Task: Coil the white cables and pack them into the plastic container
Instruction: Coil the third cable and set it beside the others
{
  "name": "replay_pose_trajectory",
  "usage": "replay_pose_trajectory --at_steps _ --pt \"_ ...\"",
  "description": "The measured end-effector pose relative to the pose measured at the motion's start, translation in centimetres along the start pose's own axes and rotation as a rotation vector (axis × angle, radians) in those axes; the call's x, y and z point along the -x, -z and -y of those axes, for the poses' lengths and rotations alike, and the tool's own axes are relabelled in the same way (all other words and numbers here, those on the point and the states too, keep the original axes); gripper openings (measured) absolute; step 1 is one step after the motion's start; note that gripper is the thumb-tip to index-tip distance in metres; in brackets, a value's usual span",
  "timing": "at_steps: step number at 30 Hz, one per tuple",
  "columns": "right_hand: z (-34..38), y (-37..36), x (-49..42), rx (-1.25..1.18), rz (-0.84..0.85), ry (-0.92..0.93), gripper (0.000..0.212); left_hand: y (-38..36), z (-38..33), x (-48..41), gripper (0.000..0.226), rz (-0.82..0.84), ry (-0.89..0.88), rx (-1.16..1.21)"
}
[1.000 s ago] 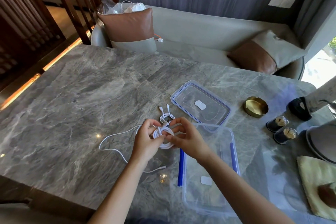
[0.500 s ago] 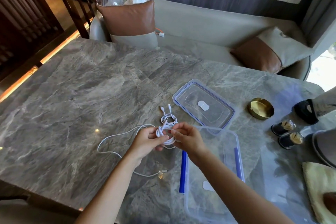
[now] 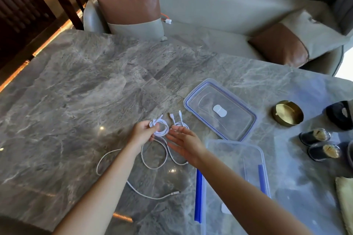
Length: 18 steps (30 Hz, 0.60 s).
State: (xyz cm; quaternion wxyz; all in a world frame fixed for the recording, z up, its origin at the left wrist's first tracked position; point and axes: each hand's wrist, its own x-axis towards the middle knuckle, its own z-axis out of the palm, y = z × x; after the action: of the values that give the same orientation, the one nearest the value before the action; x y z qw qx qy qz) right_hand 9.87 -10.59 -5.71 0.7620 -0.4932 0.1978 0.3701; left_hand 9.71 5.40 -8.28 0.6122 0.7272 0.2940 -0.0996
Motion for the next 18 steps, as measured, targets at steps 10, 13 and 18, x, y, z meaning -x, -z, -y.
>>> replay_pose_trajectory --at_steps 10,13,18 --pt "-3.7 0.1 -0.3 0.499 0.055 0.052 0.02 1.1 1.1 -5.8 0.023 -0.059 -0.108 -0.494" --pt "-4.8 -0.1 0.3 0.797 0.059 0.199 0.019 1.1 1.3 -5.7 0.027 -0.095 -0.143 -0.53" --pt "-6.1 0.1 2.1 1.511 0.309 0.255 0.017 0.9 2.1 -2.7 0.04 -0.261 -0.284 -0.565"
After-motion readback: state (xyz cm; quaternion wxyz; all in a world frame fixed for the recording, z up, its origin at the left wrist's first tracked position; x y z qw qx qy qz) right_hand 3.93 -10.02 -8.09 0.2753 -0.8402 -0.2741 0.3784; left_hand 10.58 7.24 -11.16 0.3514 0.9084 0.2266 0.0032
